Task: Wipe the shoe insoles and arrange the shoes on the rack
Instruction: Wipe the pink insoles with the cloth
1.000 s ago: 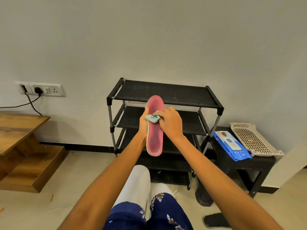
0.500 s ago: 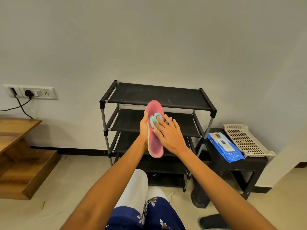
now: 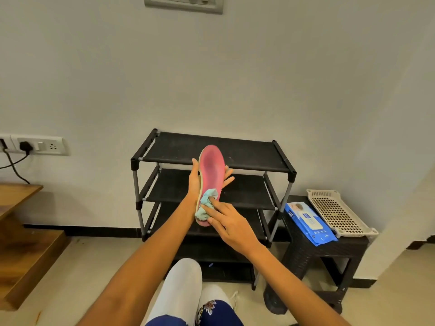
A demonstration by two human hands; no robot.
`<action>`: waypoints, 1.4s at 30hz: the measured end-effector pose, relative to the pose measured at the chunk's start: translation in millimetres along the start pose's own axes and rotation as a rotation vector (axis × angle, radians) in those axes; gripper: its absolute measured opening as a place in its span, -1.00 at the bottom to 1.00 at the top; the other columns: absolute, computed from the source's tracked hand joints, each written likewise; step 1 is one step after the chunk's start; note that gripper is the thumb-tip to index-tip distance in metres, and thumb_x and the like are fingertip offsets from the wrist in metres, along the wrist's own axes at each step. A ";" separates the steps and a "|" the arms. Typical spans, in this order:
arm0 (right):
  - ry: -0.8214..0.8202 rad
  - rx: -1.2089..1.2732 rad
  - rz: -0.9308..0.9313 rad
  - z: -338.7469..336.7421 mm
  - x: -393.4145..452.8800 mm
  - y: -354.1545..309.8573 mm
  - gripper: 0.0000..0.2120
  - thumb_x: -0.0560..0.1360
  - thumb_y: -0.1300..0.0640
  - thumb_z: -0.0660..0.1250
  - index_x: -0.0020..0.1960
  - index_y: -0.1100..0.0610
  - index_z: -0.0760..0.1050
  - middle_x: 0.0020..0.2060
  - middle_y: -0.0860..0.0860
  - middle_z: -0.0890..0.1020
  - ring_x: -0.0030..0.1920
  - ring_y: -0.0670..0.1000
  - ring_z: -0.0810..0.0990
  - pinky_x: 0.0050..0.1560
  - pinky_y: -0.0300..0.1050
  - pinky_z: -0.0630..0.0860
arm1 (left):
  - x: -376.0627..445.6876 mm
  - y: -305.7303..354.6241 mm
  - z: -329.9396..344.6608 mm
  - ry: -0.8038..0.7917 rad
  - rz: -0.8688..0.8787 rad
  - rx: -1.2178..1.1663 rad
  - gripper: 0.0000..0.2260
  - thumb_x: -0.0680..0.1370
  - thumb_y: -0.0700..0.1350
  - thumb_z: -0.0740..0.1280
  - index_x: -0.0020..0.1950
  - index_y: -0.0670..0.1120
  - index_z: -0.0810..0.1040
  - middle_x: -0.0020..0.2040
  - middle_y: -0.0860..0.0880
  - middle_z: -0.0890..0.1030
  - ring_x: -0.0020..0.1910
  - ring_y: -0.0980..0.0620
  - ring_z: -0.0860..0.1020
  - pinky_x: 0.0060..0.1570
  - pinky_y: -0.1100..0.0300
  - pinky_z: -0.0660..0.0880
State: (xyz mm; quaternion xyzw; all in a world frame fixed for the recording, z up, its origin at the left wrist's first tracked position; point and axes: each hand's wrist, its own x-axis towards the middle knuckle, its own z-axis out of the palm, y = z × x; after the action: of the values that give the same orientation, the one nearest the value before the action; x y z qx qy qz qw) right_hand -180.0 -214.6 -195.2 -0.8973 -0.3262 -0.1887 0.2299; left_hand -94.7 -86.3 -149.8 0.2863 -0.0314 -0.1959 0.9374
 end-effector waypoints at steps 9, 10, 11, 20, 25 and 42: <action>0.227 -0.171 0.086 -13.4 31.6 19.8 -0.66 0.58 -0.03 0.10 0.26 -0.02 0.52 0.20 -0.10 0.58 0.17 -0.12 0.43 0.10 -0.05 0.49 | -3.9 -13.0 -8.3 0.015 -0.133 -0.009 -0.50 0.53 0.14 0.22 0.28 -0.22 0.45 0.03 -0.20 0.61 -0.06 -0.11 0.63 -0.02 0.04 0.59; 0.240 -0.164 0.120 -10.8 31.8 14.4 -0.65 0.58 -0.06 0.10 0.27 -0.03 0.50 0.22 -0.11 0.56 0.23 -0.13 0.40 0.19 -0.08 0.43 | -2.9 -13.5 -9.0 0.029 -0.100 -0.029 -0.50 0.53 0.14 0.22 0.28 -0.22 0.45 0.02 -0.20 0.60 -0.05 -0.11 0.62 0.00 0.02 0.57; 0.239 -0.134 0.137 -7.5 30.3 6.0 -0.63 0.58 -0.09 0.09 0.29 -0.04 0.49 0.26 -0.12 0.53 0.31 -0.13 0.35 0.30 -0.14 0.31 | -2.6 -13.0 -10.4 0.046 -0.074 -0.025 -0.48 0.53 0.15 0.22 0.29 -0.23 0.45 0.04 -0.21 0.59 0.01 -0.14 0.60 0.08 -0.01 0.54; 0.083 -0.336 0.259 -9.7 50.2 14.2 -0.48 0.58 -0.15 -0.14 0.40 -0.02 0.37 0.37 -0.02 0.44 0.48 0.08 0.20 0.46 0.10 0.06 | -10.0 -33.1 -11.6 0.019 -0.013 -0.111 -0.61 0.61 0.07 0.12 0.24 -0.17 0.50 0.01 -0.18 0.63 -0.01 -0.11 0.63 0.03 0.02 0.57; 0.055 -0.239 0.070 -14.8 40.9 11.1 -0.59 0.61 -0.10 -0.04 0.36 -0.06 0.40 0.36 -0.06 0.44 0.48 0.01 0.20 0.49 0.06 0.03 | -10.2 -18.7 -14.4 0.073 0.043 -0.107 -0.57 0.62 0.11 0.09 0.22 -0.20 0.50 0.08 -0.22 0.59 0.09 -0.15 0.58 0.08 -0.03 0.53; 0.236 -0.223 0.245 -18.2 71.3 3.0 -0.79 0.53 -0.02 0.29 -0.04 0.09 0.61 -0.17 -0.01 0.64 -0.15 -0.03 0.52 -0.13 -0.08 0.47 | -20.7 -16.7 -7.8 0.094 0.031 -0.106 -0.66 0.59 0.08 0.14 0.06 -0.15 0.54 -0.15 -0.14 0.63 -0.20 -0.06 0.65 -0.21 0.11 0.61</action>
State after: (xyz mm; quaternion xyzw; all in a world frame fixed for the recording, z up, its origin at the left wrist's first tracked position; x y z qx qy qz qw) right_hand -130.3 -190.8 -146.3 -0.9218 -0.1627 -0.2982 0.1870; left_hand -118.3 -87.0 -164.4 0.2448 0.0187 -0.1690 0.9546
